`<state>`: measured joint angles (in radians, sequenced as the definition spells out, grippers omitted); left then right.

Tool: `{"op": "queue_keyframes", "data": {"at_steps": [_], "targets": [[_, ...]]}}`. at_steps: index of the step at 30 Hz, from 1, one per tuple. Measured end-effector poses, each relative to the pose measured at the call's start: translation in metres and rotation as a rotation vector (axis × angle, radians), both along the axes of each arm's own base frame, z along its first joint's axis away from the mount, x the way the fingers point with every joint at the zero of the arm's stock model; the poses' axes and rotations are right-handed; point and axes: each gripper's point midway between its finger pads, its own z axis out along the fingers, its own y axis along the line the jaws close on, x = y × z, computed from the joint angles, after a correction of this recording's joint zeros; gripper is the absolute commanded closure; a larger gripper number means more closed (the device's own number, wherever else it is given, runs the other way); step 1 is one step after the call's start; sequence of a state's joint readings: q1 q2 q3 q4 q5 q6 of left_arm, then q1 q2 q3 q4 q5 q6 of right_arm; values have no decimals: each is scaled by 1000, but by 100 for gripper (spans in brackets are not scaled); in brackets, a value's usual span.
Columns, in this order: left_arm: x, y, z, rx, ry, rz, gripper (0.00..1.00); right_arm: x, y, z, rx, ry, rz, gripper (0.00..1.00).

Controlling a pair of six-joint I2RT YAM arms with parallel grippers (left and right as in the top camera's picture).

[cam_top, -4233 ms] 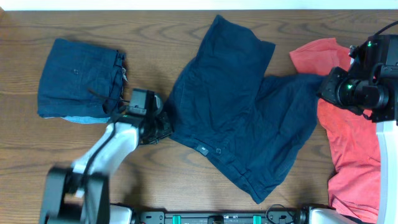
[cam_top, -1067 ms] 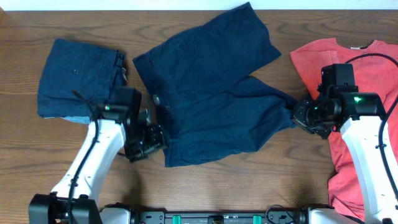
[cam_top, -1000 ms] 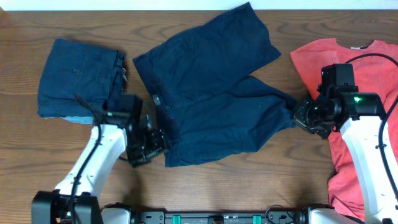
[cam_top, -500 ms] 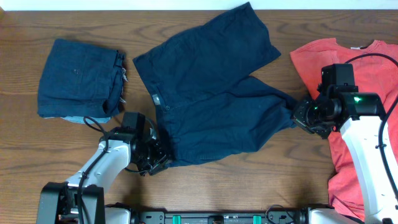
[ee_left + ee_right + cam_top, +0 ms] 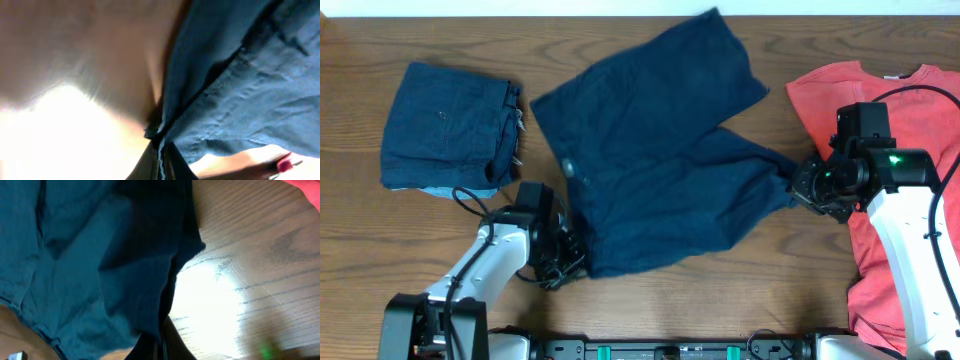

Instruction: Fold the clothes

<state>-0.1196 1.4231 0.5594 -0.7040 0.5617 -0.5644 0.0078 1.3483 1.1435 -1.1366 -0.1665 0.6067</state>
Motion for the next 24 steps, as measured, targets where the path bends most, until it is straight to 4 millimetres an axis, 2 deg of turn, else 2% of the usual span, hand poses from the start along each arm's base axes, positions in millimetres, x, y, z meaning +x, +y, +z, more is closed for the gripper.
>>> {"op": "queue_keyframes", "data": {"at_steps": [3, 8, 13, 17, 22, 24], "targets": [[-8, 3, 20, 12, 30, -33, 94, -8, -1, -2, -11, 28, 23, 99], [6, 11, 80, 59, -98, -65, 94, -29, -6, -4, -42, 103, 44, 99], [-10, 35, 131, 190, -160, -74, 94, -42, -10, 9, -70, 76, 73, 99], [-23, 49, 151, 265, -189, -74, 94, -44, -13, 31, -94, -1, 81, 99], [-39, 55, 158, 291, -170, -69, 94, -26, -16, 74, -131, -161, 82, 99], [-44, 58, 159, 307, -162, -70, 94, -13, -18, 88, -151, -239, 84, 99]]}}
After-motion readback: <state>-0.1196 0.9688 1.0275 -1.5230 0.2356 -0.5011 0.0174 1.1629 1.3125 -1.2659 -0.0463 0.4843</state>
